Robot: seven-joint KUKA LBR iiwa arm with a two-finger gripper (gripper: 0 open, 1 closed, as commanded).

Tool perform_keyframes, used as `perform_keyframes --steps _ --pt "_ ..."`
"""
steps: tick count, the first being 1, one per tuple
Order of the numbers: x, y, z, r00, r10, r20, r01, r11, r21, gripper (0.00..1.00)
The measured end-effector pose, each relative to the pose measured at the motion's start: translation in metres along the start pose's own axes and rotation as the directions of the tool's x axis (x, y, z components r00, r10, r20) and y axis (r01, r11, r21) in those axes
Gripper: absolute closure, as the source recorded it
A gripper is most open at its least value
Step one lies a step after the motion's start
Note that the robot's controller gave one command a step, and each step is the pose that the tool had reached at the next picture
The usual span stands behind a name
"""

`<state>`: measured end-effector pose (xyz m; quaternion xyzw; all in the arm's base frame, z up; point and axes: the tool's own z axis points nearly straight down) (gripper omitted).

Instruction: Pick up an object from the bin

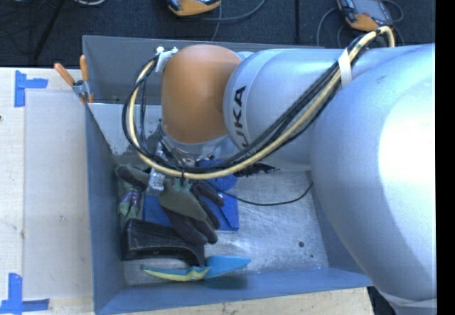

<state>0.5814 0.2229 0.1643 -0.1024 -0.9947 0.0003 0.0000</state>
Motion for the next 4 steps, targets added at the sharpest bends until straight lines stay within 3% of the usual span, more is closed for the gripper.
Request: perform_keyframes --steps 1,3,4 --pt "0.03 -0.002 -0.016 1.0 -0.029 -0.002 0.029 1.0 0.001 1.0" --pt "0.031 -0.002 -0.017 1.0 -0.029 -0.003 0.029 1.0 0.001 1.0" --pt "0.058 -0.001 0.012 0.99 -0.14 0.008 0.14 0.99 -0.004 1.0"
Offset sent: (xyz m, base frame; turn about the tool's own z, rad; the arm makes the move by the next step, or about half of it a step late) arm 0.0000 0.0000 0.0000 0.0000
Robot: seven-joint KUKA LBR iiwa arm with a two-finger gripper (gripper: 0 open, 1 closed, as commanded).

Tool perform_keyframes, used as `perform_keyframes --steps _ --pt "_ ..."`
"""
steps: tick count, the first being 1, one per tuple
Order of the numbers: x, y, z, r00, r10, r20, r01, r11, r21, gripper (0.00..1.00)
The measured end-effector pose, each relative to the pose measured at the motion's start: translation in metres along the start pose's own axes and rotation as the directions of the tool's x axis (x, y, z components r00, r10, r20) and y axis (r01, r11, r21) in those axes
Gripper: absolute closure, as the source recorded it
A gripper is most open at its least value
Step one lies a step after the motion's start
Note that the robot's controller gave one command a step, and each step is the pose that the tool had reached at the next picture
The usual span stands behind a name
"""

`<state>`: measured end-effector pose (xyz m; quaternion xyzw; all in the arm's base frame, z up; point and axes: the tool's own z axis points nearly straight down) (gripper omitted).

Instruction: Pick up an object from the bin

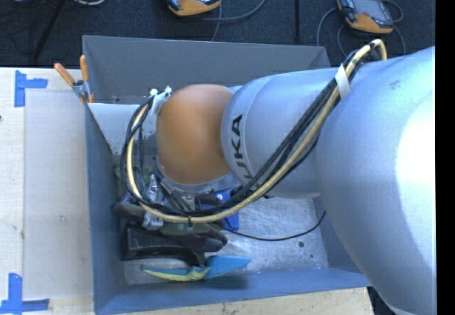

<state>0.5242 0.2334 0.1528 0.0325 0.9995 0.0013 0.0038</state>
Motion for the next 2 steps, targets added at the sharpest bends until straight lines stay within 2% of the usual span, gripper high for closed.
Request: perform_keyframes --steps 1,2 --pt "0.001 0.001 0.01 0.987 -0.159 0.005 0.159 0.987 -0.002 1.0" --pt "-0.026 0.002 0.004 0.992 0.124 -0.008 -0.124 0.992 0.004 1.0"
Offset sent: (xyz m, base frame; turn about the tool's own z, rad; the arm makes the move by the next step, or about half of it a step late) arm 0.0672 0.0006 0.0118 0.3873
